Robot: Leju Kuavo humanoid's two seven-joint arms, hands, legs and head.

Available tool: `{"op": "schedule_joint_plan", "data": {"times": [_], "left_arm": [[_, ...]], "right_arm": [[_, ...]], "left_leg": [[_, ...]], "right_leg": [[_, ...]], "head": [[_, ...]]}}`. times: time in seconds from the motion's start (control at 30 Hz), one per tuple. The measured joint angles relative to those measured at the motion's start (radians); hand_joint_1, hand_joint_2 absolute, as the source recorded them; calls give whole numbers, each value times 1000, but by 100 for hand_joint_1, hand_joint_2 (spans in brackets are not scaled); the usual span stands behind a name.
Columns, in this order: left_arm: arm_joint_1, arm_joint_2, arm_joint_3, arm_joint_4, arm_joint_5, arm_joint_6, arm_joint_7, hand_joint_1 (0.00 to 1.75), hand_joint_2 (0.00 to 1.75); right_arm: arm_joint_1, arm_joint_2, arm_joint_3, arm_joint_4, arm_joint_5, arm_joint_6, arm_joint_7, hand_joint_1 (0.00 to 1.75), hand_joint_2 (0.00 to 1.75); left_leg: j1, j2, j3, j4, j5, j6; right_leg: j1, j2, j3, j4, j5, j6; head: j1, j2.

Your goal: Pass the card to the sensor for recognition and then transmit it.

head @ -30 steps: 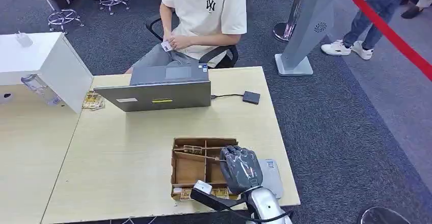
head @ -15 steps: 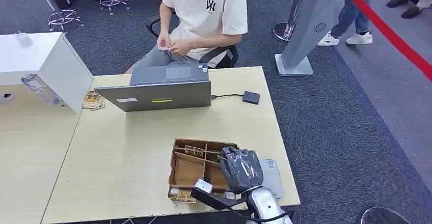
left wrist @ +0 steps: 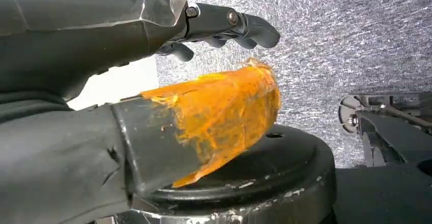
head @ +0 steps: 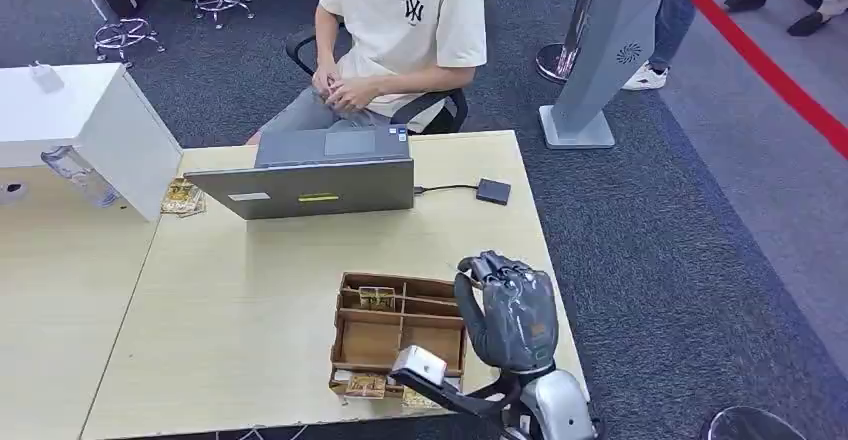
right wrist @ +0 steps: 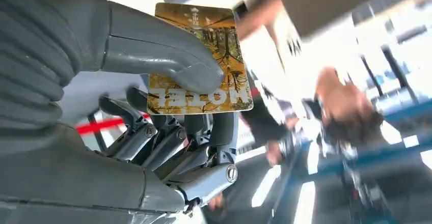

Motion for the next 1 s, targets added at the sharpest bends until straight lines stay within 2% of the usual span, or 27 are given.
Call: {"op": "schedule_joint_plan", "data": {"times": [0.3, 0.6, 0.8, 1.0], "left_arm": [[0, -3, 0, 0, -3, -2, 3, 0, 0], [0, -5, -1, 0, -33, -13, 6, 0, 0], [0, -5, -1, 0, -74, -22, 12, 0, 0], [-1, -5, -1, 0, -132, -35, 15, 0, 0]], "right_arm": [[27, -3, 24, -157, 18, -23, -28, 175, 175], [22, -15, 53, -210, 35, -18, -38, 175, 175], [-54, -17, 79, -189, 55, 7, -42, 175, 175], [-193, -27, 95, -95, 77, 33, -24, 175, 175]], "left_leg": [[0, 0, 0, 0, 0, 0], [0, 0, 0, 0, 0, 0], [0, 0, 0, 0, 0, 0], [0, 1, 0, 0, 1, 0]], "right_leg": [[0, 0, 0, 0, 0, 0], [0, 0, 0, 0, 0, 0], [0, 0, 0, 0, 0, 0], [0, 0, 0, 0, 1, -1]], "head": [[0, 0], [0, 0], [0, 0], [0, 0]]}}
